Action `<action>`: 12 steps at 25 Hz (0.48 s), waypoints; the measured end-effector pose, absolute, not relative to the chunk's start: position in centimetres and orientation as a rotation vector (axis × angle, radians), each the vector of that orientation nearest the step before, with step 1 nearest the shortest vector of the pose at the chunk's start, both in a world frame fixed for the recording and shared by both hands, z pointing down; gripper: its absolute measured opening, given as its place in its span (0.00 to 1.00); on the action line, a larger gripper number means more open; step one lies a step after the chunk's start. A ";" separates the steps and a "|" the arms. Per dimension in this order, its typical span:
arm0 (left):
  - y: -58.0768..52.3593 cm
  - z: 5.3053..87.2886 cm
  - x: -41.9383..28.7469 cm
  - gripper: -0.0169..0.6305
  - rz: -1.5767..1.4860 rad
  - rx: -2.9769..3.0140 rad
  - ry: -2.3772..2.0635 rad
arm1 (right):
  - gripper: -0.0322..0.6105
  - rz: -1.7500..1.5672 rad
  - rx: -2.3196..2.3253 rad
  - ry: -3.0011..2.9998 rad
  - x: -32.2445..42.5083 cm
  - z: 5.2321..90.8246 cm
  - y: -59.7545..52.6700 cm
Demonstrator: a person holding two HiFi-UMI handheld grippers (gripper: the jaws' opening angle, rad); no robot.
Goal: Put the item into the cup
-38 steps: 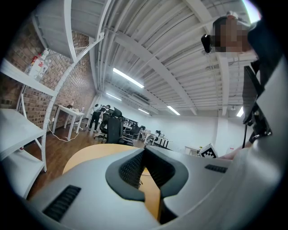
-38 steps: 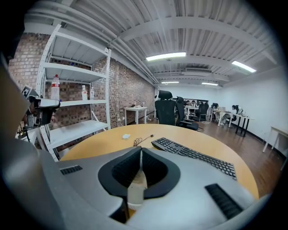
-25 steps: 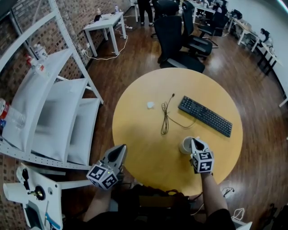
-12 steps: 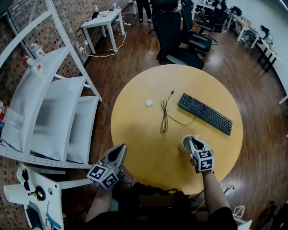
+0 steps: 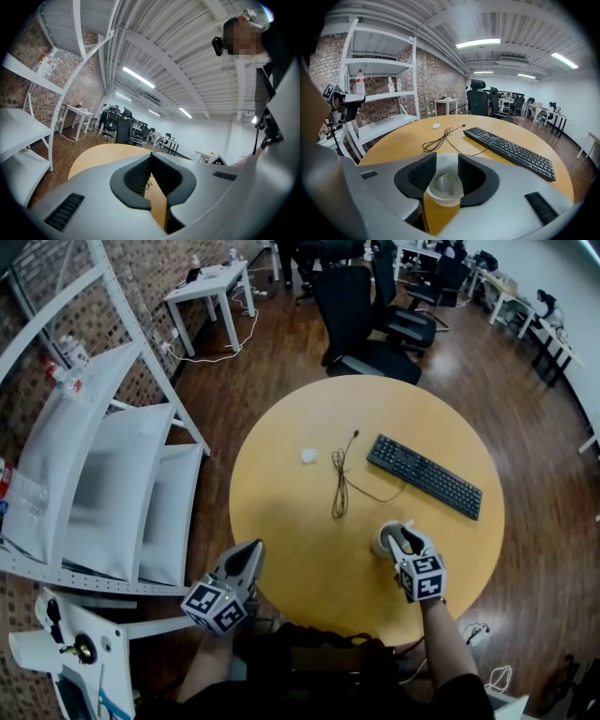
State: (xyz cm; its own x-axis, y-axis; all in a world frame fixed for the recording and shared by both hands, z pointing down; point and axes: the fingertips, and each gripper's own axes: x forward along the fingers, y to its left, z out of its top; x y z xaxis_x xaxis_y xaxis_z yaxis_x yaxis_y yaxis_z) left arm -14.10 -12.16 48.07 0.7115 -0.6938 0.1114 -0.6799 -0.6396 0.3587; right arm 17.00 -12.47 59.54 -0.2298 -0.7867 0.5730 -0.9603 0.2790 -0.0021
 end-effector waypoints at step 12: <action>-12.2 48.1 -14.0 0.01 -0.057 2.550 -1.060 | 0.28 0.431 1.717 -2.161 17.8 55.8 -12.3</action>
